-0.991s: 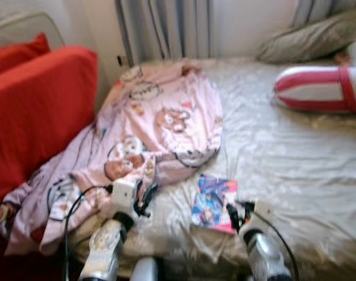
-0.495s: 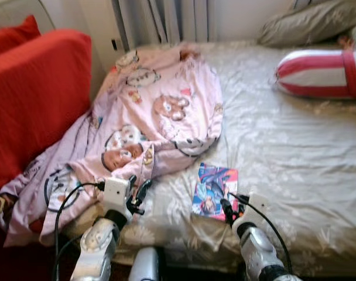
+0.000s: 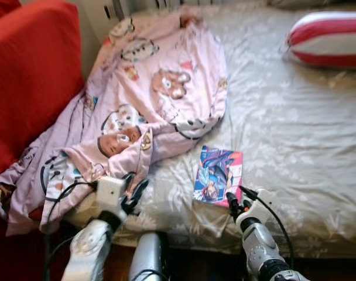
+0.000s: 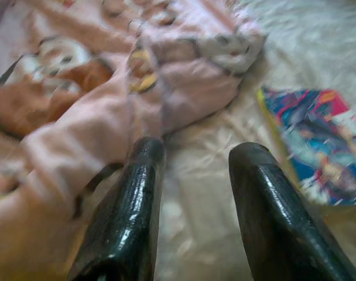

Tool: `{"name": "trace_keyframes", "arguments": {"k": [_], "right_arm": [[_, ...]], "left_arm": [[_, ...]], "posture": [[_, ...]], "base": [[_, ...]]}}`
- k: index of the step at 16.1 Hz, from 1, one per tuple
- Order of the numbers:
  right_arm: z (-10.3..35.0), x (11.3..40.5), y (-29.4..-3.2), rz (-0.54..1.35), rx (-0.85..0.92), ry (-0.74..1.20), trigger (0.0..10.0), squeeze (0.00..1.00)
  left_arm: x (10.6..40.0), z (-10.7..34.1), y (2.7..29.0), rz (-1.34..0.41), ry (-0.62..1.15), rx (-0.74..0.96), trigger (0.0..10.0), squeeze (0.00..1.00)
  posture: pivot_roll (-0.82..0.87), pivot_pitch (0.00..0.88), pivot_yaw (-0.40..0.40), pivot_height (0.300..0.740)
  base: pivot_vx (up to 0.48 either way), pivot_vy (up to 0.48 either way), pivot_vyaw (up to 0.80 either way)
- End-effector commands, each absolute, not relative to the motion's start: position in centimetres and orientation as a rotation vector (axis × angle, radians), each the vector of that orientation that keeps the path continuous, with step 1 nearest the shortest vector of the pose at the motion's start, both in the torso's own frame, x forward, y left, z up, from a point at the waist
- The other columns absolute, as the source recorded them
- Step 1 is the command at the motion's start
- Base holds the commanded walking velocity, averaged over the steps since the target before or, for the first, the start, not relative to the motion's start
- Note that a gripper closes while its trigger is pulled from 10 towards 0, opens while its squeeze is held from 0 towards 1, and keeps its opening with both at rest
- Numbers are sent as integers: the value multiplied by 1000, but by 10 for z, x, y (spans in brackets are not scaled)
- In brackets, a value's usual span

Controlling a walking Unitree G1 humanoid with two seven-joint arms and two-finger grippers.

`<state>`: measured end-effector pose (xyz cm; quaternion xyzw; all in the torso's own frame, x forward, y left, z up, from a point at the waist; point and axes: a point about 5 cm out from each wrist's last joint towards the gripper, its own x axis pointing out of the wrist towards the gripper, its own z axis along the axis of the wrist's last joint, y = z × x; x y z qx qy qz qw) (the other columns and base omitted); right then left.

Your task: Clean up the room

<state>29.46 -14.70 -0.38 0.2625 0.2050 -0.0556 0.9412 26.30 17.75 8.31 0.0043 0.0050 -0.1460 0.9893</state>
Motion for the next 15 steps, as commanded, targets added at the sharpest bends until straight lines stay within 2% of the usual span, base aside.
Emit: {"name": "trace_keyframes", "arguments": {"k": [1,5,10,15], "right_arm": [[-3,295,-143,-125,564,403,10000,0],[-4,294,-144,-140,591,407,10000,0],[-9,290,-140,-153,732,421,10000,0],[-11,289,-135,-115,857,427,10000,0]], "left_arm": [[255,79,188,-266,48,20,10000,0],[254,88,189,-236,39,-14,10000,0],[248,92,192,-241,57,-6,10000,0],[239,89,194,-232,88,-6,10000,0]], "posture": [[189,291,142,613],[198,298,148,613],[205,289,155,613],[189,244,157,613]], "base": [[0,0,0],[0,0,0],[0,0,0],[0,0,0]]}}
